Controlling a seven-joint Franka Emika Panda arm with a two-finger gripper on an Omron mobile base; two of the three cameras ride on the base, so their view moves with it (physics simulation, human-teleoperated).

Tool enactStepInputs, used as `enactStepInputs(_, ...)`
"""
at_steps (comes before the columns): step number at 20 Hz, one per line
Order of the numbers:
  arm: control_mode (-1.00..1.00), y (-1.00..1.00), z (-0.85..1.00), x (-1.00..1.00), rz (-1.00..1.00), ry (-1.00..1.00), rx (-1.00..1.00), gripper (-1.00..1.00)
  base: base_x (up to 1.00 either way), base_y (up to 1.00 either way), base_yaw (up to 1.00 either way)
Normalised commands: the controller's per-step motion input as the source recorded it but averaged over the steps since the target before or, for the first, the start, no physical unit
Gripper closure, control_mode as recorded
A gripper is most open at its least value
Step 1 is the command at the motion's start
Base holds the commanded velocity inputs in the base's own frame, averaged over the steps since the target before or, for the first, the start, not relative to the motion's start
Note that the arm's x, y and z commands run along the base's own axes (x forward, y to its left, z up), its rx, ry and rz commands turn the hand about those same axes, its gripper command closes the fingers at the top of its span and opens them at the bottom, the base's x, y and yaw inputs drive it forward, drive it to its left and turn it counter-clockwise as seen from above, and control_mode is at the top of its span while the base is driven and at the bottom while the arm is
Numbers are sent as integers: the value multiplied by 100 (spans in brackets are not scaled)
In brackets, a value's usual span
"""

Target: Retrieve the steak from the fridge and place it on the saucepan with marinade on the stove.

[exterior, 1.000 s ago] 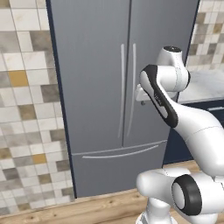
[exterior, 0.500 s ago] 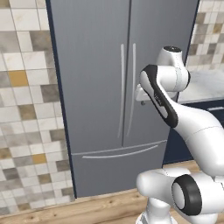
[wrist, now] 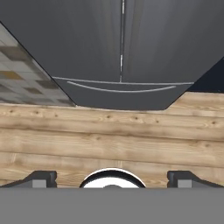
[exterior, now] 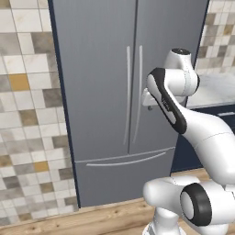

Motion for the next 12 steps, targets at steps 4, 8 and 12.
enactStepInputs(4, -100, 0, 0, 0, 0, 0, 0, -100, 0, 0, 0)
enactStepInputs(8, -100, 0, 0, 0, 0, 0, 0, -100, 0, 0, 0)
enactStepInputs(12, -100, 0, 1, -4, 0, -11, 0, -100, 0, 0, 0)
